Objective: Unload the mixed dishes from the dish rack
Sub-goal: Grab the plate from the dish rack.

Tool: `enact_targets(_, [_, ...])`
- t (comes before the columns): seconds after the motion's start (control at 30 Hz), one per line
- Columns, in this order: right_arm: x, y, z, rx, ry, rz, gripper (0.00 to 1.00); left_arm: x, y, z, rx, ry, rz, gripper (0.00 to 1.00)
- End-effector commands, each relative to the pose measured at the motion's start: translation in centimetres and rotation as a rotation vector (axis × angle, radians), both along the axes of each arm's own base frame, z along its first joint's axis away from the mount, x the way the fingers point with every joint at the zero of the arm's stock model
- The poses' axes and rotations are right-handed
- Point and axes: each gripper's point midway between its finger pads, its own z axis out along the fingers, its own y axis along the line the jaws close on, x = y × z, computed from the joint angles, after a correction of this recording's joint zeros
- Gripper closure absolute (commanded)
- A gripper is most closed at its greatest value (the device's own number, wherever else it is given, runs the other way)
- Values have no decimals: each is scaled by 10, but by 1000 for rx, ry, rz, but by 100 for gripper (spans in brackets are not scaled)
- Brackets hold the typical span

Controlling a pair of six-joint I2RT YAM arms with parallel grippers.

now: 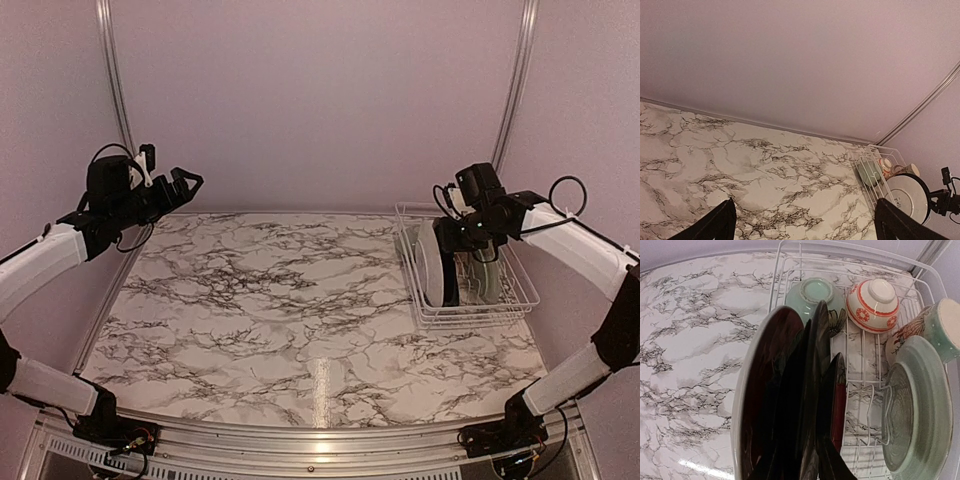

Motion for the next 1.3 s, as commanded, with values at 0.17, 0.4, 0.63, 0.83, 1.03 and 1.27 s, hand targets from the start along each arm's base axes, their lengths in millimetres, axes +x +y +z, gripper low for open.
enact_targets(0.17, [4, 1, -4, -67, -4, -33, 83, 4, -7, 2, -15, 0, -27, 1])
enact_targets(0.4, [6, 0, 1, -75, -5, -34, 94, 0, -6, 0, -4, 0, -28, 1])
enact_targets(0.63, [6, 1, 11, -77, -19, -39, 100, -2, -4, -3, 9, 8, -25, 1])
enact_targets(0.83, [8, 10, 30, -19, -56, -15, 100, -3, -4, -6, 11, 12, -21, 1])
enact_targets(1.03, [8, 12, 44, -11, -81, -1, 100, -4, -3, -10, 9, 20, -20, 1])
enact_targets(1.27, [6, 13, 66, 21, -123, 0, 100, -3, -5, -13, 2, 23, -25, 1])
